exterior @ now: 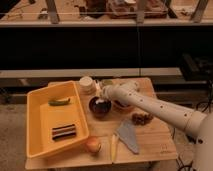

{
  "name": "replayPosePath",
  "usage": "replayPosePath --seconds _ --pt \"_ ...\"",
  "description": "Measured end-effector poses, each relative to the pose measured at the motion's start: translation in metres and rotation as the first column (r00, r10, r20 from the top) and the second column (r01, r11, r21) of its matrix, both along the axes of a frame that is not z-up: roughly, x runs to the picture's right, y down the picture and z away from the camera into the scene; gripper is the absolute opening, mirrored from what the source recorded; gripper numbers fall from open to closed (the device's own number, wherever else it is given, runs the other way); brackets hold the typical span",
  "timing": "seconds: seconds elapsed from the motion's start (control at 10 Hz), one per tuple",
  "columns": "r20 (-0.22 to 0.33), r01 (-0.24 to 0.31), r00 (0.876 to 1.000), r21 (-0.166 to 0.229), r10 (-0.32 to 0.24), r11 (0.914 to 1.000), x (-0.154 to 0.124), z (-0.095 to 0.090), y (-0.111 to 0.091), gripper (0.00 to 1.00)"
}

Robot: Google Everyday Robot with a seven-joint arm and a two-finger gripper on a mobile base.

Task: Wipe purple bowl with brush

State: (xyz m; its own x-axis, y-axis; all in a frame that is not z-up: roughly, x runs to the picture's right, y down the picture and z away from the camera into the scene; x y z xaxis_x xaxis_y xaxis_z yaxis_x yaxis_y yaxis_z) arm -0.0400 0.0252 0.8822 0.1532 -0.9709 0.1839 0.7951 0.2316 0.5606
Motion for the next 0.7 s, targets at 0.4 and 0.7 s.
replayPosePath --seconds 0.4,0.7 --pt "0.026 0.028 0.999 0.066 -0.03 0.9974 -0.02 0.003 -0.001 0.0" --pt "0.007 0.048 0.999 0.075 -0.048 0.9961 -0.021 -0.011 0.017 0.0"
